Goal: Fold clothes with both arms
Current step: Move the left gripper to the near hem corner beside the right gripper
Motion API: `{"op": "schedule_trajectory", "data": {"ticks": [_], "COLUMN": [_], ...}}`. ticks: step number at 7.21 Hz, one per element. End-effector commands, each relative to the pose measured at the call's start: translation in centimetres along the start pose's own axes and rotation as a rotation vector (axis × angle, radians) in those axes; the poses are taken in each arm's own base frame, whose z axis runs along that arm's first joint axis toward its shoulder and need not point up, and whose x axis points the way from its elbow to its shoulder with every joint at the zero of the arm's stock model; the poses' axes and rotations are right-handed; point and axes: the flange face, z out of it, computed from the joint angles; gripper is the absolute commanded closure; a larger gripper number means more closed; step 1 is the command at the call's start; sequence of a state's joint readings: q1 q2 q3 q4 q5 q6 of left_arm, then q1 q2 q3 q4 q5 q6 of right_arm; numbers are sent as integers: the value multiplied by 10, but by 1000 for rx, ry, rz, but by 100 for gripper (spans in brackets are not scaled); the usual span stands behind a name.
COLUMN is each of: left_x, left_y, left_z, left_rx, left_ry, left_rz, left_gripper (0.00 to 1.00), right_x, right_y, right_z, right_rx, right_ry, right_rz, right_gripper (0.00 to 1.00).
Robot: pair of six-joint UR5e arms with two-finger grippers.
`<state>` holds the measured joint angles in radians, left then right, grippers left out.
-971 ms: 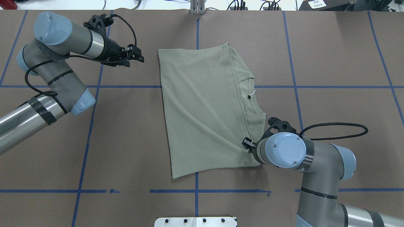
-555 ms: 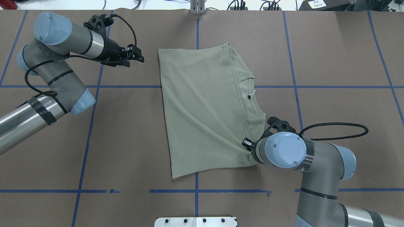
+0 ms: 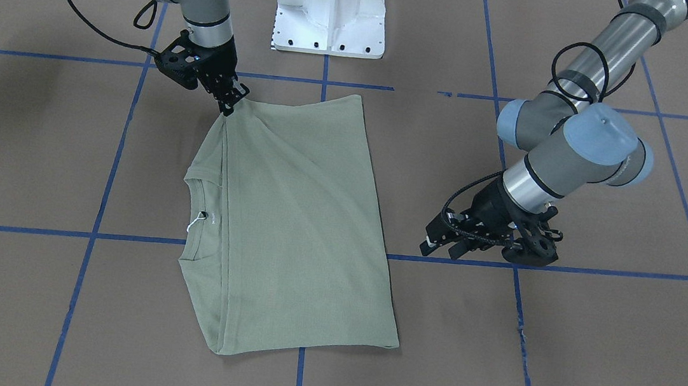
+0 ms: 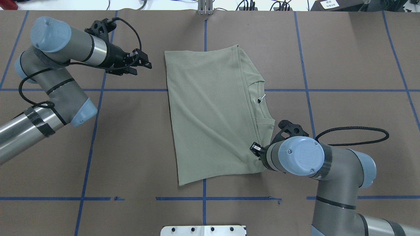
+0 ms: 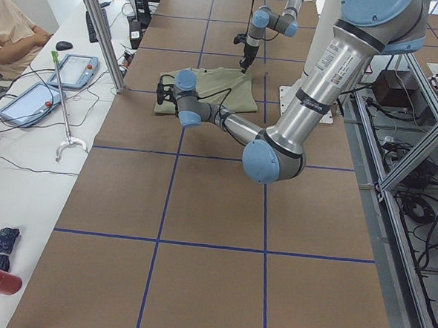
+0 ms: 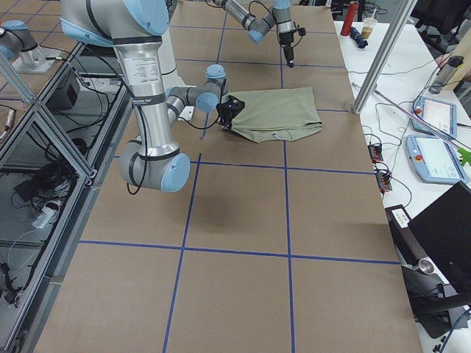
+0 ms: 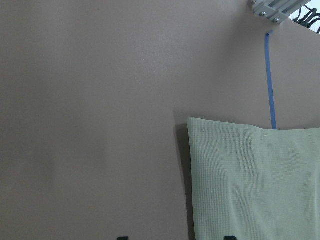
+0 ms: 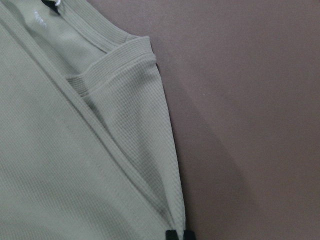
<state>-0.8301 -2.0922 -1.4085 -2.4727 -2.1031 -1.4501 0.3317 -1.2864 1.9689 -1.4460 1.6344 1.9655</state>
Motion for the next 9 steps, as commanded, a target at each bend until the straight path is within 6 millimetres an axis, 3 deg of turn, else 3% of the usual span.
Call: {"op": "schedule_trajectory", "data": {"ticks": [1,2,3,5,6,9], "left_x": [14,13,14,26,29,35], "left_y": [85,112,127,169,196,257], "left_z": [-24,-28,-24,-13,2,30], "left_rx": [-82,-113,-115,-171,-170,-167], "left_ry": [70,78,78,84,75,-49], "left_rz": [-115,-134,-148,-213,-235,-249], "left_gripper": [29,29,29,29,29,29], "right_x": [-1,0,1,-4,-14,-9], "right_y": [12,21,26,43,60,51], "right_z": [-4,-2,-5,-17,-21,-14], "right_rx": [-15,-24,-31,-48,-46,-19], "right_ry": [-7,-3,-8,-4,28,44], "right_rz": [30,58,58,83,92,84], "right_gripper": [100,100,100,100,100,100]}}
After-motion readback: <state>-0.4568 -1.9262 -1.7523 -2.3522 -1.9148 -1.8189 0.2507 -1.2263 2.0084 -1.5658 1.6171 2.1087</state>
